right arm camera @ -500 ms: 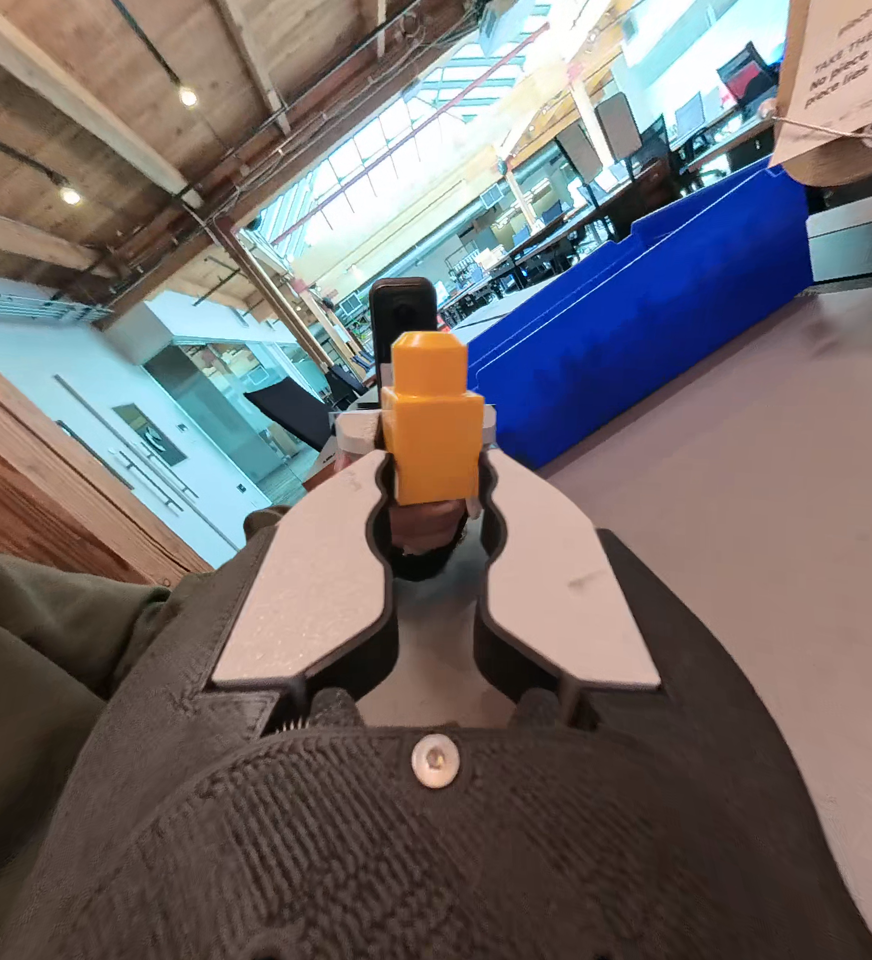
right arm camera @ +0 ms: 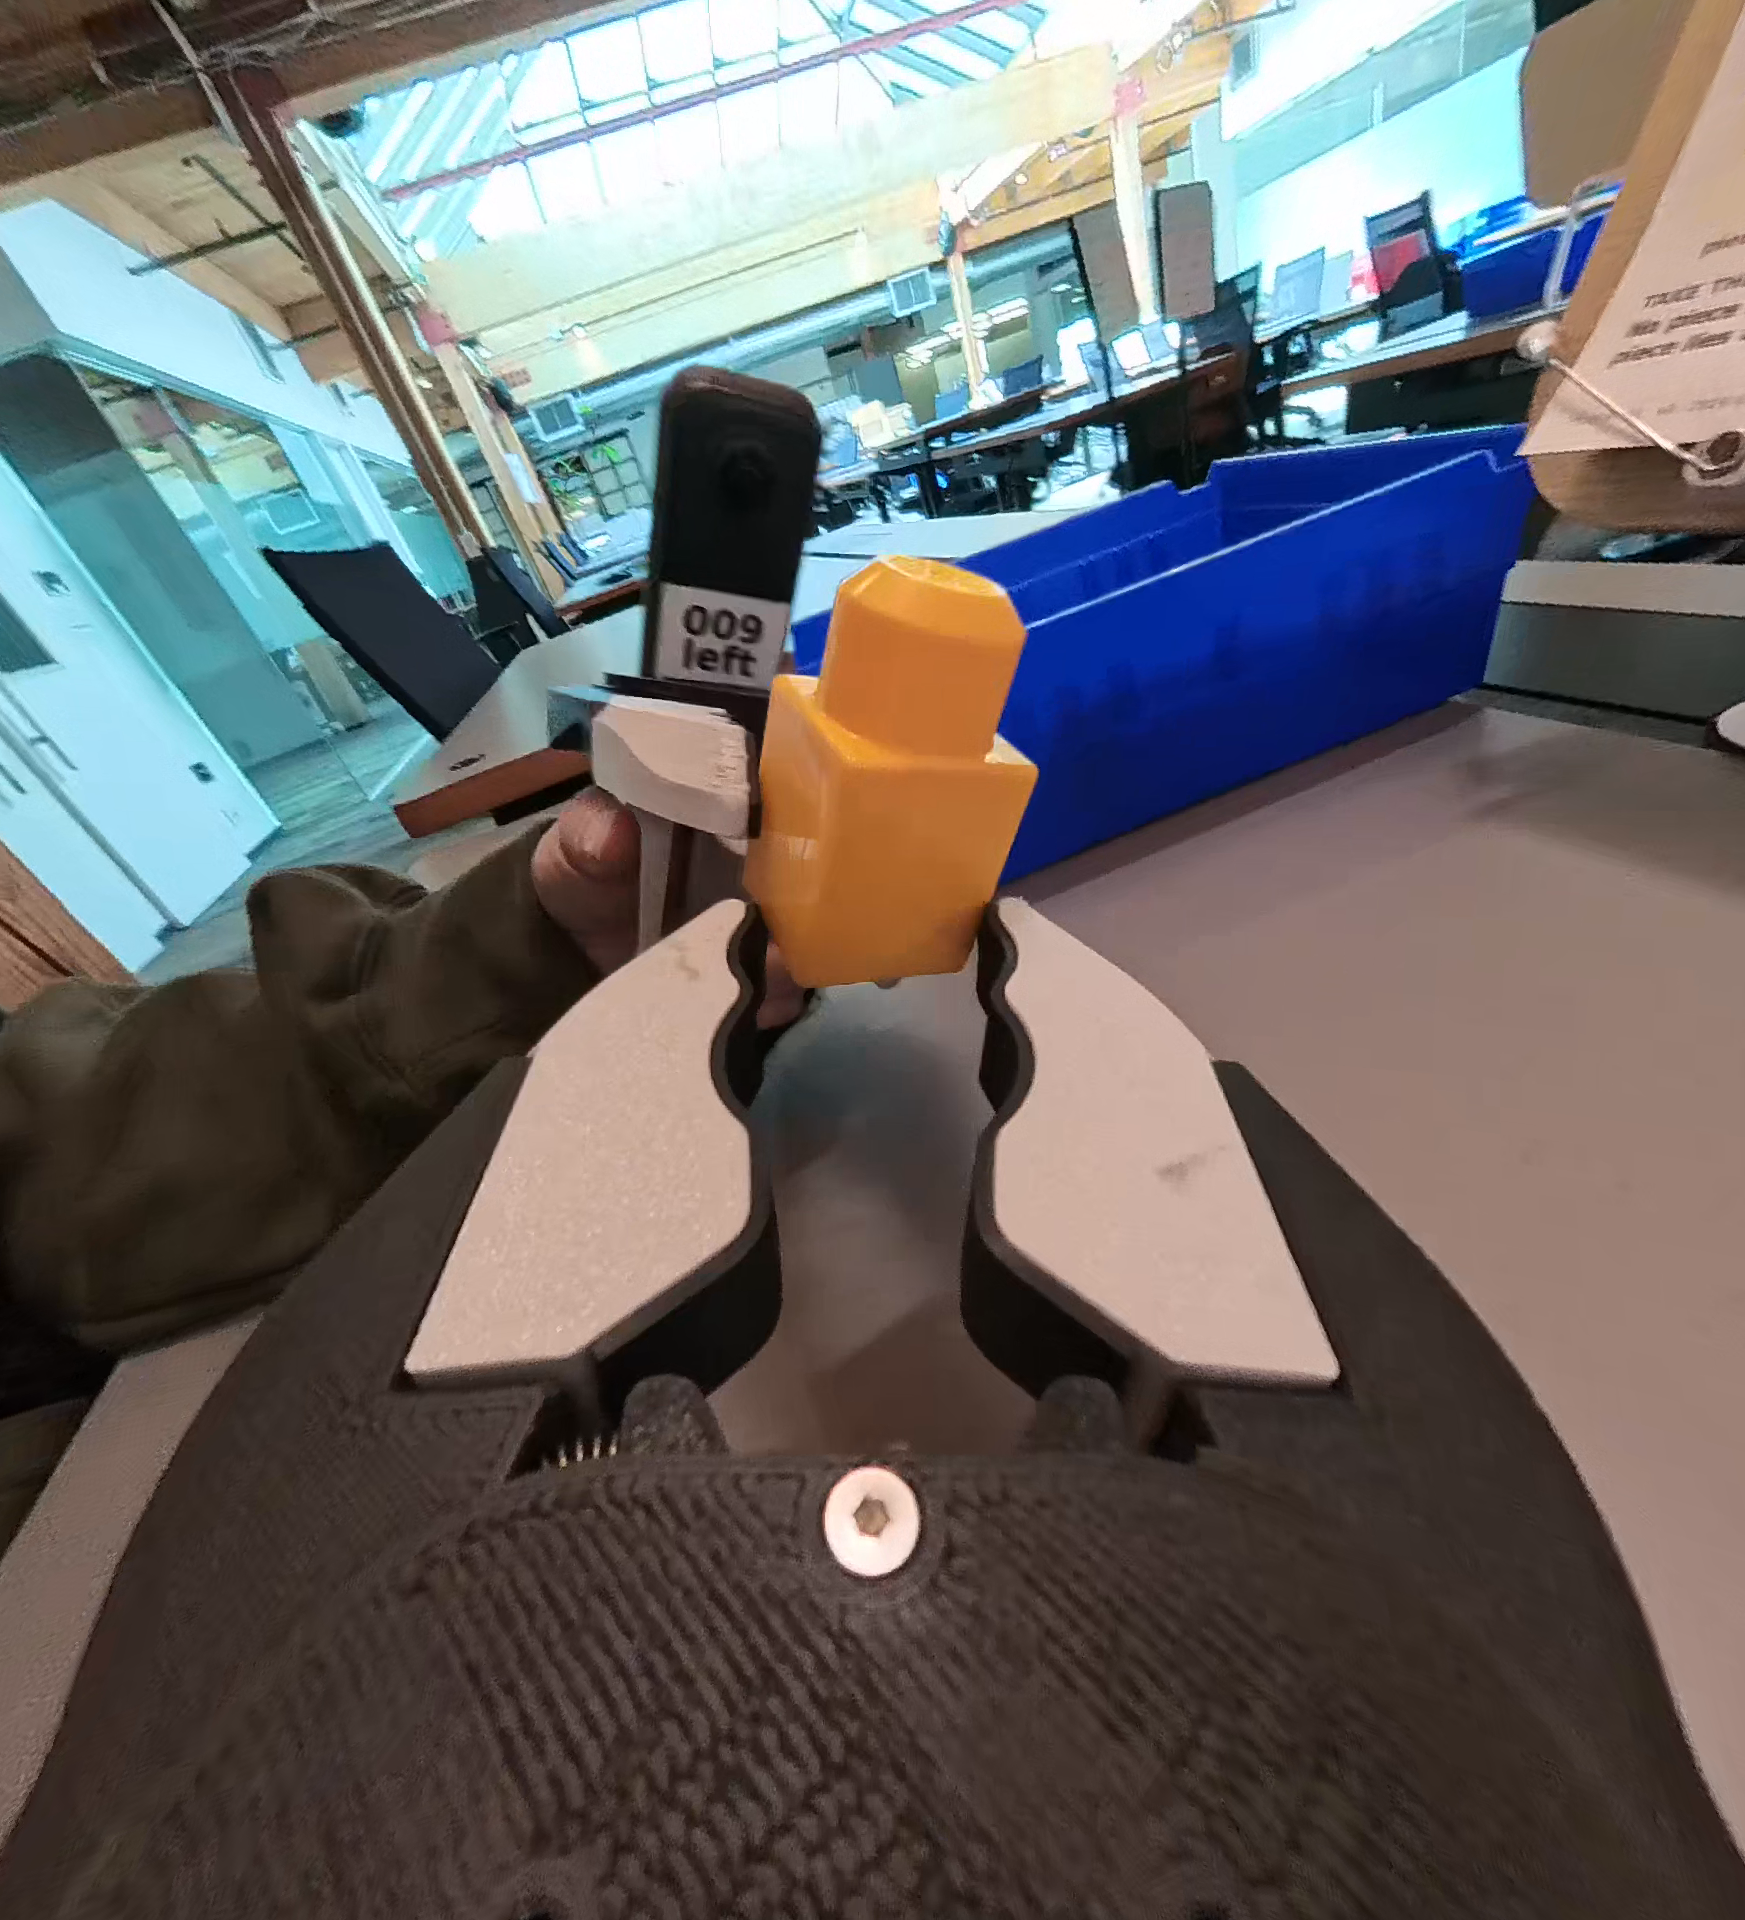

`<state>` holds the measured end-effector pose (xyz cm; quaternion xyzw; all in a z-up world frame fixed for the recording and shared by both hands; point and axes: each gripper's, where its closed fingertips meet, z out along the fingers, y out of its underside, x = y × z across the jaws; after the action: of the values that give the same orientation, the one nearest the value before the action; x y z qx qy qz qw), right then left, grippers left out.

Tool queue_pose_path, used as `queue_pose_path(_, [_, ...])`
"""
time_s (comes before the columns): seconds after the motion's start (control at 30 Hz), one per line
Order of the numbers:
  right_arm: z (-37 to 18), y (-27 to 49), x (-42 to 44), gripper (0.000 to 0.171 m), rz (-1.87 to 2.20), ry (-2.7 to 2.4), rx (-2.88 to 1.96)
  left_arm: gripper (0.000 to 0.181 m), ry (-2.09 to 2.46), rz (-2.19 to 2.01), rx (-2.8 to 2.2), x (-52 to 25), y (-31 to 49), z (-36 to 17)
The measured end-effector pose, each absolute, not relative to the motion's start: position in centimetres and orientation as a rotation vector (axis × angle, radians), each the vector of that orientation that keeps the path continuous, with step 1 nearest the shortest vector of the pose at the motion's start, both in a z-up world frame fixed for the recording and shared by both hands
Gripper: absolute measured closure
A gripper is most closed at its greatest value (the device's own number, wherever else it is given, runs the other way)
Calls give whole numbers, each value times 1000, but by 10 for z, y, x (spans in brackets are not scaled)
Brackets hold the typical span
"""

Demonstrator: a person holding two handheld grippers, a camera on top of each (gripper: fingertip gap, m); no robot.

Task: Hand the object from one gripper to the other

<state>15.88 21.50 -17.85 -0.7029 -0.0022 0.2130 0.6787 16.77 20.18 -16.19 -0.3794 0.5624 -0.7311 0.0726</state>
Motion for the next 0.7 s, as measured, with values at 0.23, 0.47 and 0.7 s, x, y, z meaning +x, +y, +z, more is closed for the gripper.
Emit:
queue_pose_path(0.23, [-193,218,190,133,128,65,-1693,139,1648,-1787,-1192,186,217,-171])
queue_pose_path(0.47, [-207,223,197,133,-229,-8,-1797,131,1495,-1589,-1174,195,221,-150])
queue_pose_path(0.7, [-209,228,188,133,-293,-52,-1810,152,1532,-1452,-1246,200,225,-168])
